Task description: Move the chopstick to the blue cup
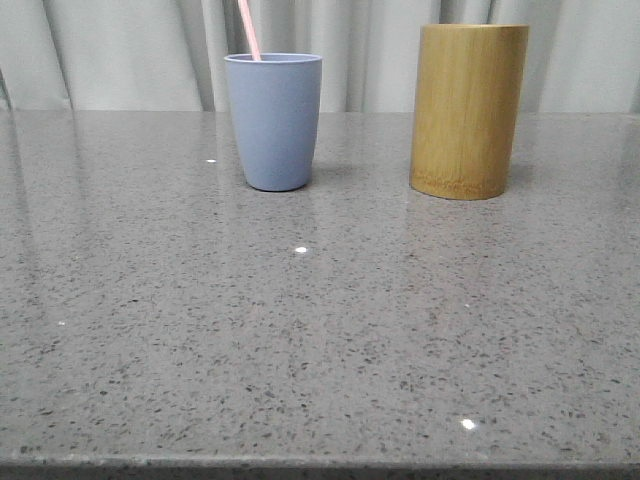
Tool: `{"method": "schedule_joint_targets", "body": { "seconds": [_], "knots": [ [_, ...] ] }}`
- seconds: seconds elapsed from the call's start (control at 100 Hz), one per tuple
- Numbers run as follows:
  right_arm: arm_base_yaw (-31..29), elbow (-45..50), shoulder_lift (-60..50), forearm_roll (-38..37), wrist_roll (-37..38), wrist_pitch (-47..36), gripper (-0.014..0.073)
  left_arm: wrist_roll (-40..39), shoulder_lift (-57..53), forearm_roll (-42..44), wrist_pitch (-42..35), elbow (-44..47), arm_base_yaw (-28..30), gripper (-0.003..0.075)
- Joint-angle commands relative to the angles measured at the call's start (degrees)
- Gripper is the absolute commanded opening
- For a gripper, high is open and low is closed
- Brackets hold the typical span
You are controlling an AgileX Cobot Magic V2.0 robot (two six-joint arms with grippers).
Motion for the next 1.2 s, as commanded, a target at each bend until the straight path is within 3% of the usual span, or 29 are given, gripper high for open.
{"method": "schedule_joint_targets", "body": {
  "seconds": [0.0, 0.36, 1.19],
  "knots": [
    [-0.2, -1.4, 0.2, 0.0, -0.1, -4.1, -0.0097, -0.6, -1.8, -0.8, -6.6, 1.5, 0.7, -0.0019],
    [-0.2, -1.4, 0.2, 0.0, -0.1, -4.1, -0.0097, -0.6, -11.6, -2.1, -7.8, 11.4, 0.8, -0.0019],
    [-0.2, -1.4, 0.2, 0.0, -0.1, -4.1, -0.0097, -0.6, -11.5, -2.3, -7.7, 11.4, 1.9, -0.0019]
  ]
}}
